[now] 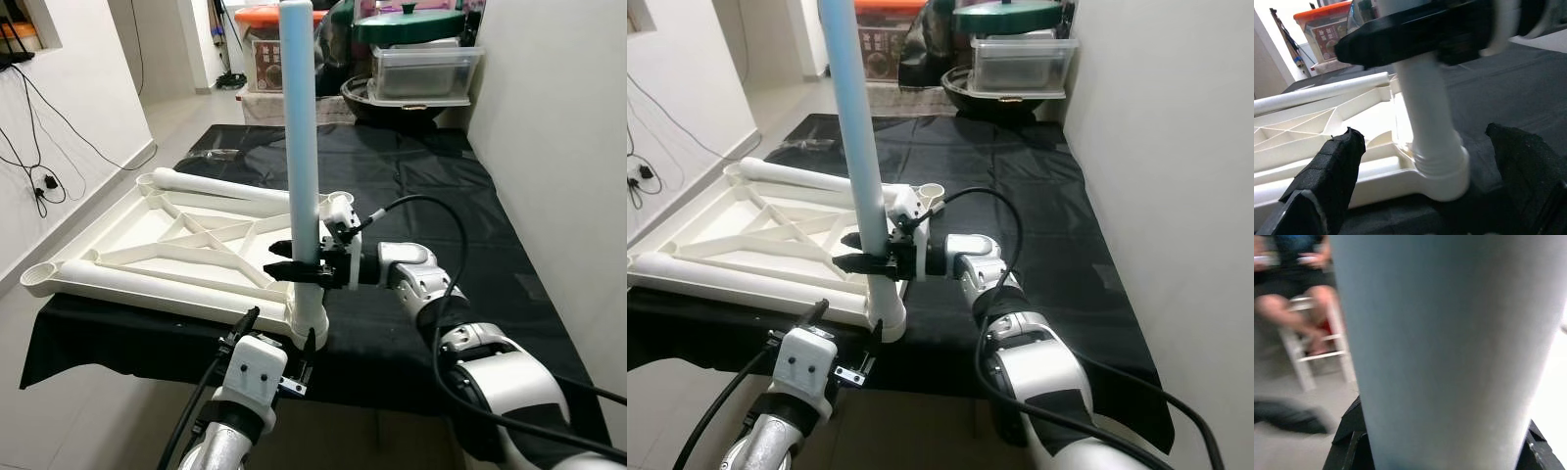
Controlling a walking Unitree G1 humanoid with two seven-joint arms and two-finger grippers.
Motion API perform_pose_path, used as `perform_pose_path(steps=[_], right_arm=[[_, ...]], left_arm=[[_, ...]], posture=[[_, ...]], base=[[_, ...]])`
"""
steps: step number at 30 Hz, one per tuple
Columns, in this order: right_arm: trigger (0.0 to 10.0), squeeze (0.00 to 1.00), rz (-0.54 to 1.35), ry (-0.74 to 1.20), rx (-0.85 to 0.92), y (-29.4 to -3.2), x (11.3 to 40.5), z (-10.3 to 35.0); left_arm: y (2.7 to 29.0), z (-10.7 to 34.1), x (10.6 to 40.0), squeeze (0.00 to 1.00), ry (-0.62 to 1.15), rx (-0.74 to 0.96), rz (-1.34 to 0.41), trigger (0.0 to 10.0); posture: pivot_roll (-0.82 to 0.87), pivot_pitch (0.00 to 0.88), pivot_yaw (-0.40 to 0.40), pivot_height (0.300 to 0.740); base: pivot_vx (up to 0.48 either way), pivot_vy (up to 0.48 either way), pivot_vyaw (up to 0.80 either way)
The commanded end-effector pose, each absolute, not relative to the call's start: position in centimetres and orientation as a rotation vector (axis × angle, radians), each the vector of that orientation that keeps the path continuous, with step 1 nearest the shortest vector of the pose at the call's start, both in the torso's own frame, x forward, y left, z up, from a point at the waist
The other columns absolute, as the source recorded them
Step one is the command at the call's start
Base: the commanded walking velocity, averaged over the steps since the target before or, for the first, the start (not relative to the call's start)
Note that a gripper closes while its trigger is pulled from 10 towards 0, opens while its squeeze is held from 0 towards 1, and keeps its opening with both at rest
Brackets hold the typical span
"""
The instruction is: Building children table
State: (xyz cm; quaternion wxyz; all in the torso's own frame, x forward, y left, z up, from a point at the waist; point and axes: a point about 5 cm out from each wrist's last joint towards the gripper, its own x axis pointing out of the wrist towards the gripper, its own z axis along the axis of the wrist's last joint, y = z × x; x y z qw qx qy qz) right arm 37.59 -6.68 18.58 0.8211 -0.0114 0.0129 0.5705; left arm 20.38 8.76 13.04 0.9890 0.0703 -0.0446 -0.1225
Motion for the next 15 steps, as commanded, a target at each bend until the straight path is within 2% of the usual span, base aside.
perform_pose_path(steps=[1, 3, 6, 8, 9, 10, 11, 12, 13, 15], right_arm=[[0.0, 0.00, 0.959, 0.074, 0.032, -7.5, 38.6, 17.5], [0.0, 0.00, 0.772, 0.087, 0.042, -8.3, 39.2, 17.1], [0.0, 0.00, 0.661, 0.096, 0.048, -8.9, 39.5, 16.9], [0.0, 0.00, 0.326, 0.121, 0.080, -11.0, 40.2, 16.3], [0.0, 0.00, 0.326, 0.121, 0.080, -11.0, 40.2, 16.3], [0.0, 0.00, 0.237, 0.130, 0.091, -11.7, 40.3, 16.2], [0.0, 0.00, 0.237, 0.130, 0.091, -11.7, 40.3, 16.2], [0.0, 0.00, 0.106, 0.126, 0.110, -12.7, 40.3, 16.0], [0.0, 0.00, 0.106, 0.126, 0.110, -12.7, 40.3, 16.0], [0.0, 0.00, -0.188, 0.137, 0.211, -13.7, 39.9, 15.1]], left_arm=[[8.7, 12.7, 20.4, 0.00, -0.079, 0.144, -0.249, 10.0], [8.7, 12.7, 20.3, 0.00, -0.078, 0.143, -0.250, 10.0], [8.6, 12.7, 20.3, 0.00, -0.078, 0.142, -0.250, 10.0], [8.6, 12.7, 20.4, 0.00, -0.078, 0.139, -0.248, 10.0], [8.6, 12.7, 20.4, 0.00, -0.078, 0.139, -0.248, 10.0], [8.6, 12.7, 20.4, 0.00, -0.078, 0.138, -0.248, 10.0], [8.6, 12.7, 20.4, 0.00, -0.078, 0.138, -0.248, 10.0], [8.6, 12.7, 20.4, 0.00, -0.077, 0.137, -0.247, 10.0], [8.6, 12.7, 20.4, 0.00, -0.077, 0.137, -0.247, 10.0], [8.6, 12.6, 20.3, 0.00, -0.076, 0.140, -0.253, 10.0]], posture=[[0.08, 0.000, -0.002, 0.740], [0.07, 0.000, 0.002, 0.740], [0.06, 0.000, -0.004, 0.740], [0.05, 0.000, 0.000, 0.740], [0.05, 0.000, 0.000, 0.740], [0.05, 0.000, 0.000, 0.740], [0.05, 0.000, 0.000, 0.740], [0.04, 0.000, 0.006, 0.740], [0.04, 0.000, 0.006, 0.740], [0.05, 0.000, 0.011, 0.740]], base=[[0.000, 0.000, 0.00], [0.000, 0.000, 0.00], [0.000, 0.000, 0.00], [0.000, 0.000, 0.00], [0.000, 0.000, 0.00], [0.000, 0.000, 0.00], [0.000, 0.000, 0.00], [0.000, 0.000, 0.00], [0.000, 0.000, 0.00], [0.000, 0.000, 0.00]])
